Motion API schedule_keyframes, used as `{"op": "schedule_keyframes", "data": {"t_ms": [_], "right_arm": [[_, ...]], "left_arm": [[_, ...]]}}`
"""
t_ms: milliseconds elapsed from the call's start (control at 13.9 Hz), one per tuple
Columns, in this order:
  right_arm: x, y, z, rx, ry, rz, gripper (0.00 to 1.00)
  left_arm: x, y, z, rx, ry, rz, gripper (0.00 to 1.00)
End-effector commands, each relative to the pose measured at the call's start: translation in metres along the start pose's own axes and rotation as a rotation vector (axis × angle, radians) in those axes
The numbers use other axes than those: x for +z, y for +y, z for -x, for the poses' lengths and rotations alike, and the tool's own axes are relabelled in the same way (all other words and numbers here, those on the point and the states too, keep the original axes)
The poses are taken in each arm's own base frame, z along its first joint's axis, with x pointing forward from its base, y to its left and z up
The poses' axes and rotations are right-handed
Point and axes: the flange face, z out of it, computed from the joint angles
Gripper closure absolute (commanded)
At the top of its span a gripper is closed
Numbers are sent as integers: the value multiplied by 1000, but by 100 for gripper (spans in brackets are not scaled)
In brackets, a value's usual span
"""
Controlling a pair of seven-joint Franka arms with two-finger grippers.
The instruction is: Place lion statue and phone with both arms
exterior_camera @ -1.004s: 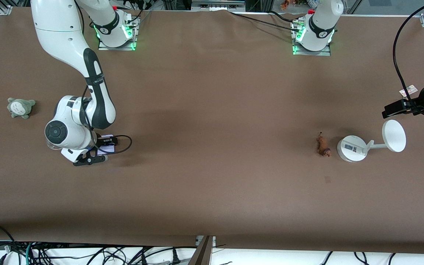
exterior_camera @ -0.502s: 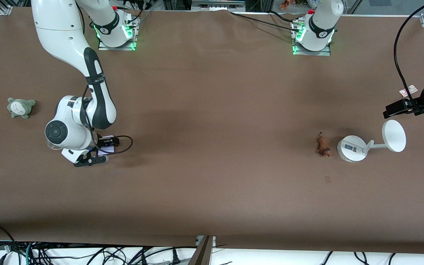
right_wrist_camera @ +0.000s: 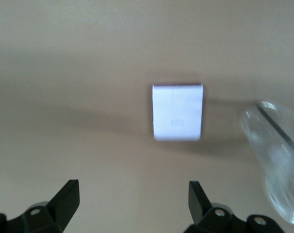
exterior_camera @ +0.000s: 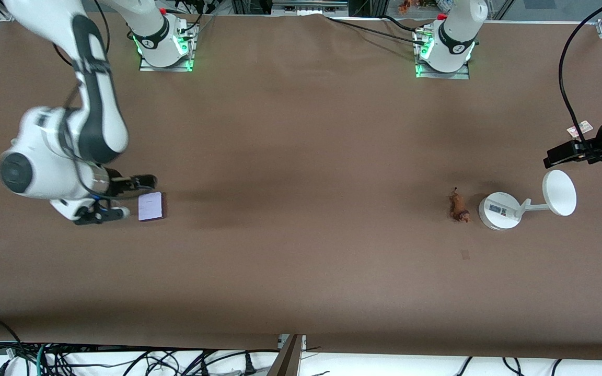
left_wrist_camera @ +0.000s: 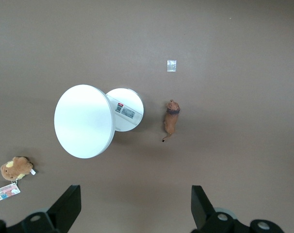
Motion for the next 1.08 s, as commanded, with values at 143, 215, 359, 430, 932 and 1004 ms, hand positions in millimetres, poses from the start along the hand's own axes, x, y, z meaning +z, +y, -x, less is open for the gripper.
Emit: {"op": "schedule_keyframes", "data": {"t_ms": [143,215,359,430,932,1004], "right_arm": [[-123,-28,41,15,-73,50,1],[-144,-29,48,23,-64,56,1],[-172,-35,60,30,-63,65,1],[-181,-38,64,26,-61,68,1],[-191,-40,71,16,-56,99,0],[-194,-39,73,14,-50,95,0]], "left_arm": [[-6,1,-1,21,-1,22,0],[-6,2,-1,23,-2,22,0],[-6,2,-1,23,-2,22,0],[-6,1,-1,20,-2,22,0],[-6,2,-1,21,-1,22,0],[-6,2,-1,21,-2,22,0]]}}
